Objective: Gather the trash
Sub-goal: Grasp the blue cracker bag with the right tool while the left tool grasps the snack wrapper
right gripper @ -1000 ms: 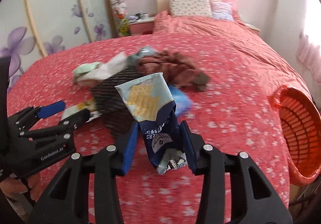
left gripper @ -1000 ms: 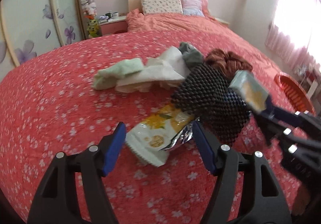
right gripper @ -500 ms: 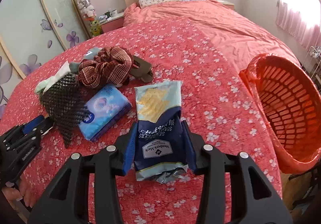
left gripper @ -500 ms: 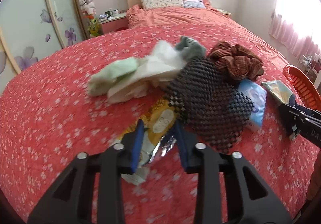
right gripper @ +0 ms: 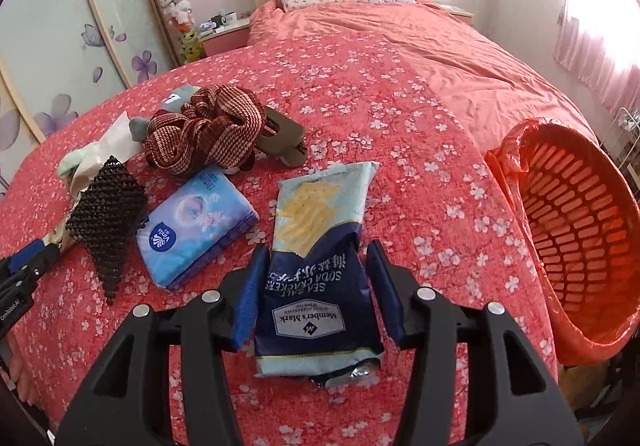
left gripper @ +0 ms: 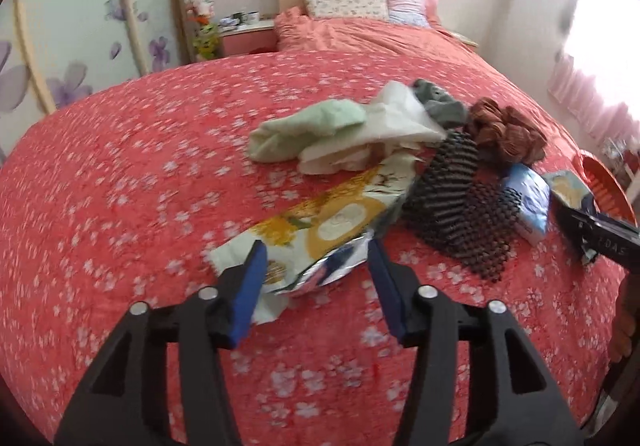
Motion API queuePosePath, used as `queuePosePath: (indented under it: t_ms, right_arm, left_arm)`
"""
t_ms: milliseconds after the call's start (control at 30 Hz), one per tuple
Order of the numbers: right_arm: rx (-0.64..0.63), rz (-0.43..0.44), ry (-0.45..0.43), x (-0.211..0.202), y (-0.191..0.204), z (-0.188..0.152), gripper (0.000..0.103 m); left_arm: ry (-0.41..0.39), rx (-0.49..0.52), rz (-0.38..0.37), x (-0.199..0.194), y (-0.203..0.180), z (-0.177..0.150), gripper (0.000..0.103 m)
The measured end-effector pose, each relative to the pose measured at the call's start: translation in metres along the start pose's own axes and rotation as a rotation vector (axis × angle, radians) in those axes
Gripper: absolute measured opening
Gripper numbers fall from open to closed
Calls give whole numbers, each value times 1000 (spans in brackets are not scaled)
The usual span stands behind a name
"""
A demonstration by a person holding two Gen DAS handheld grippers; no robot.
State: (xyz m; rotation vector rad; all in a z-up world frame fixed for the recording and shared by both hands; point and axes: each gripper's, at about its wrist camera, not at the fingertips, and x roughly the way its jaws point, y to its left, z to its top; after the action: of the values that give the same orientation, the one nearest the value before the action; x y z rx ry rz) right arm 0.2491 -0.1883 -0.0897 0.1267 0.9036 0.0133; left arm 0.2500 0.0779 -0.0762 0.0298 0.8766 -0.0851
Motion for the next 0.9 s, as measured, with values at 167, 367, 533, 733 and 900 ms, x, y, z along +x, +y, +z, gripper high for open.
queuePosePath:
  t_ms: [167, 367, 533, 733, 900]
  right_arm:
    - [-27, -3, -11, -1, 3, -4, 55]
    - [-32, -1, -16, -1, 6, -4, 57]
    - [-14, 14, -20, -2, 2, -5, 57]
    - [-25, 23, -15, -2, 3, -5, 62]
    - [-45, 7, -9, -1, 9, -5, 65]
  left_arm:
    - [2, 110, 38, 16, -18, 8, 61]
    - [28, 60, 22, 22, -11, 13, 31]
    - [54, -68, 94, 10, 10, 1, 31]
    - [39, -46, 98, 8, 10, -5, 58]
    - [36, -44, 89, 12, 9, -6, 58]
